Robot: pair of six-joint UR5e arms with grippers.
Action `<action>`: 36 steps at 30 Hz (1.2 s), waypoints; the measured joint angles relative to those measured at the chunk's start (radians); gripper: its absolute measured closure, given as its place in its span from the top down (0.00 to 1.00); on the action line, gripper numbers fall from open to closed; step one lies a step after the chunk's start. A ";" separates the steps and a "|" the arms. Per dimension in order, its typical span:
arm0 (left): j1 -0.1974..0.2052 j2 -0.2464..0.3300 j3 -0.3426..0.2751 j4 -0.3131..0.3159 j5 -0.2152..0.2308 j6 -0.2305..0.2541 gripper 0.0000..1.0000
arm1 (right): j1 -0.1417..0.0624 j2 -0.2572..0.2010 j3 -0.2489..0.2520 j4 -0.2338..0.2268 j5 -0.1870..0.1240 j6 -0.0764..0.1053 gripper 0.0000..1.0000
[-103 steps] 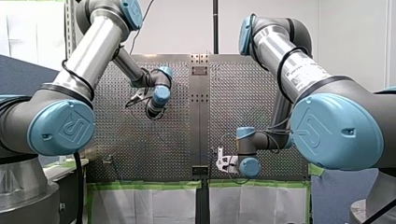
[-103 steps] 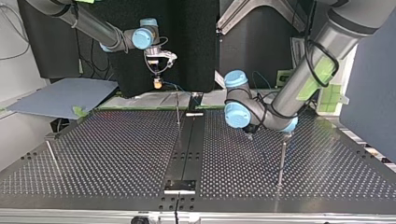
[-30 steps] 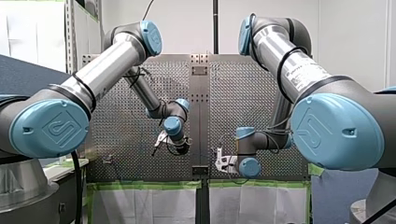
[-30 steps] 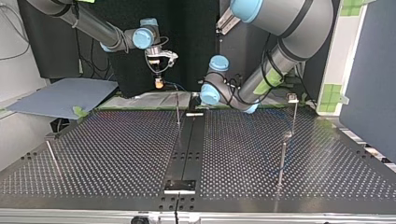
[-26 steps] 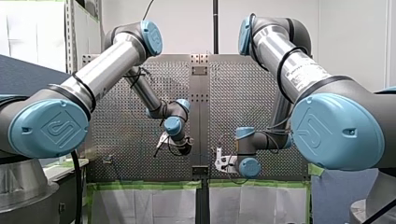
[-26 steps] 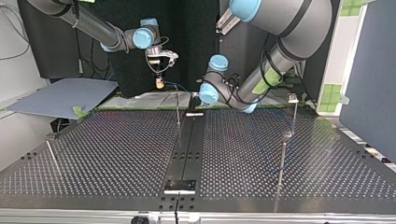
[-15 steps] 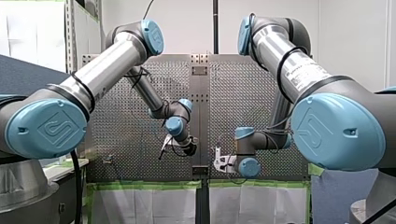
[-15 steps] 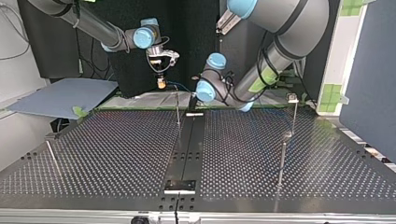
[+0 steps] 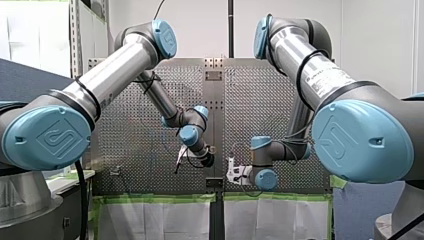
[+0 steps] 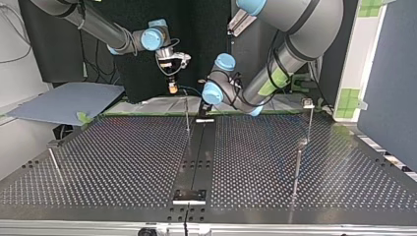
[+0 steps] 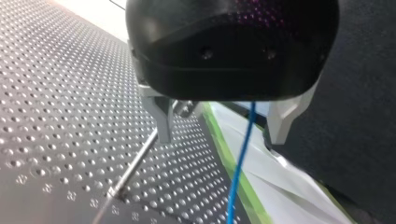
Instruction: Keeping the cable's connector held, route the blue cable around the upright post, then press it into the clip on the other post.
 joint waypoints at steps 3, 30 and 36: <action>-0.007 0.000 0.000 0.024 0.005 -0.030 1.00 | 0.003 0.000 0.000 -0.003 -0.011 -0.001 0.00; -0.039 0.001 -0.001 0.067 -0.090 -0.085 0.35 | 0.008 0.000 0.000 -0.001 -0.015 0.002 0.00; -0.045 0.000 0.000 0.072 -0.108 -0.077 0.00 | 0.007 0.000 0.000 -0.001 -0.015 0.002 0.00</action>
